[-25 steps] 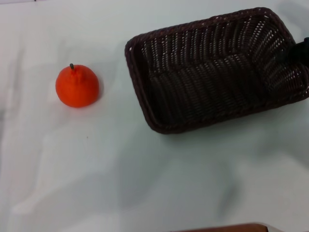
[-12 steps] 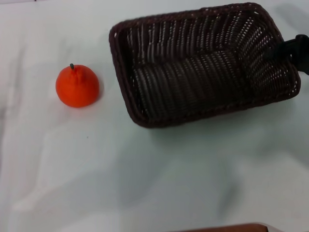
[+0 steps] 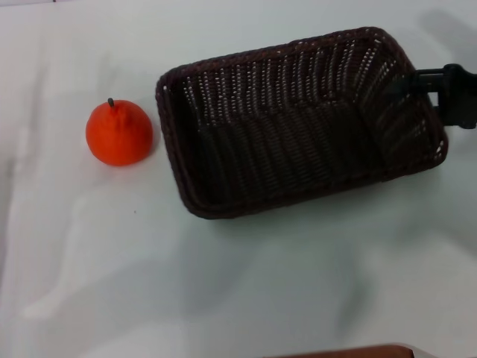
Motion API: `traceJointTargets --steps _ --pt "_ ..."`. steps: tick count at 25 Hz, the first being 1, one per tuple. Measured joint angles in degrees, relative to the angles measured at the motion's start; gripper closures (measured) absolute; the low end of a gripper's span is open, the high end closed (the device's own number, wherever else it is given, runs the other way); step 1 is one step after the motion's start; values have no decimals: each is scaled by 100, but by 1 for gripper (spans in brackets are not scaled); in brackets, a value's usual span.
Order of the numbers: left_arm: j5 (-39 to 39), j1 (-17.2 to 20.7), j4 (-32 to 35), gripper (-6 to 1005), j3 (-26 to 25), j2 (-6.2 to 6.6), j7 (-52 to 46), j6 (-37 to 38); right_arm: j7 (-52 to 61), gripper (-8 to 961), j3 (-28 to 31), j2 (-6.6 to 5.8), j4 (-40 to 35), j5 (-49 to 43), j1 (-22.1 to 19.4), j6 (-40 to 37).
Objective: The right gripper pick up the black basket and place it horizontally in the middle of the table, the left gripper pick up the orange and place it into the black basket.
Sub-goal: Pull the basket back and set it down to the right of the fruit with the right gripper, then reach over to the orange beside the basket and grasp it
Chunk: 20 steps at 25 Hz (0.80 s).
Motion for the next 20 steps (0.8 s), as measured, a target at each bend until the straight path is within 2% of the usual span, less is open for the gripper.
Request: traceJointTargets --steps 4,8,10,11,12,14,16,20 --pt "0 5 -48 112 27 0 2 0 -26 248 -152 -35 93 -5 43 126" --pt "2 36 -136 112 279 2 -18 -1 -29 227 -166 -47 -16 -8 1 171" --pt "2 56 -174 113 402 8 -60 0 -32 227 -117 -76 -305 -3 -105 239" --pt "7 93 -250 114 626 28 -179 19 -32 227 -117 -76 -305 -3 -105 239" --pt "15 191 -498 115 1092 87 -625 159 -36 227 -91 -88 -419 -2 -143 239" --pt "47 328 -850 117 1621 179 -1240 342 -98 226 23 -91 -683 8 -216 209" --pt "167 478 -1198 120 2219 323 -1824 472 -236 226 203 -80 -887 76 -264 107" --pt "492 537 -1385 124 2908 582 -2403 566 -755 226 670 -69 -913 596 -290 -62"
